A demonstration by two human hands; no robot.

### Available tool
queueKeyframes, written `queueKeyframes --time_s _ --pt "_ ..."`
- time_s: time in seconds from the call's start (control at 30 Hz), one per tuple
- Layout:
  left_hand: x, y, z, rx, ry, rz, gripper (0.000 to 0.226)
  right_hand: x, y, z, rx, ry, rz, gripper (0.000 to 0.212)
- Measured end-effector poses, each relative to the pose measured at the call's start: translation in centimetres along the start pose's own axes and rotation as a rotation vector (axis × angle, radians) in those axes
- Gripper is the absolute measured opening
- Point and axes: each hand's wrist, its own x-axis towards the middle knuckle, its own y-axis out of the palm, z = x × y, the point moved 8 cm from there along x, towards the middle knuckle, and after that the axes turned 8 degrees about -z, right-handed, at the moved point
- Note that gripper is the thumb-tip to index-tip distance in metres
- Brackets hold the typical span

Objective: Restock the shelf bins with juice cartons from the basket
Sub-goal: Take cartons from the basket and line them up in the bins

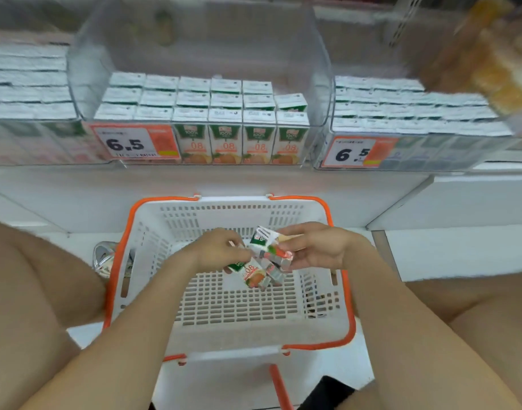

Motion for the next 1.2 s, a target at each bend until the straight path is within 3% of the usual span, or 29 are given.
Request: queueKeyframes --time_s 0.13,0.23,0.37,0.47,0.63,0.87,0.97,1.07,1.2 --pt "-4.0 -5.1 -6.4 0.032 0.127 0.034 0.026 -3.6 1.7 4.0 0.072 -0.115 0.019 0.047" --pt "-7.0 -8.4 -10.2 0.017 0.207 -0.013 0.027 -6.2 3.6 7.3 -0.165 -0.221 0.035 0.053" --pt "-10.0 -11.8 -14.0 0.058 0.308 -0.048 0.023 -9.6 4.5 11.7 -0.404 -0.405 -0.148 0.051" --pt "-11.7 -14.3 -16.5 0.042 0.381 -0.11 0.023 -12.7 4.7 15.5 -0.411 -0.615 -0.234 0.037" --pt "-12.9 -19.4 -19.6 -0.096 0.482 -0.364 0.025 -17.2 4.3 21.1 -0.278 -0.892 -0.421 0.013" --pt "-11.7 -23.2 -21.7 -0.016 0.647 -0.592 0.02 -19.8 2.7 26.8 -0.502 -1.161 -0.728 0.028" --pt "-10.3 -23.6 -21.9 0.038 0.658 -0.654 0.018 -19.1 2.7 29.2 -0.752 -1.267 -0.87 0.03" --pt "-8.8 -23.9 -22.0 0.092 0.663 -0.733 0.02 -16.2 2.3 30.9 -1.15 -1.166 -0.955 0.036" --pt "-6.8 -23.4 -22.6 0.274 0.604 -0.794 0.033 -11.8 2.4 31.6 -1.597 -0.951 -0.912 0.043"
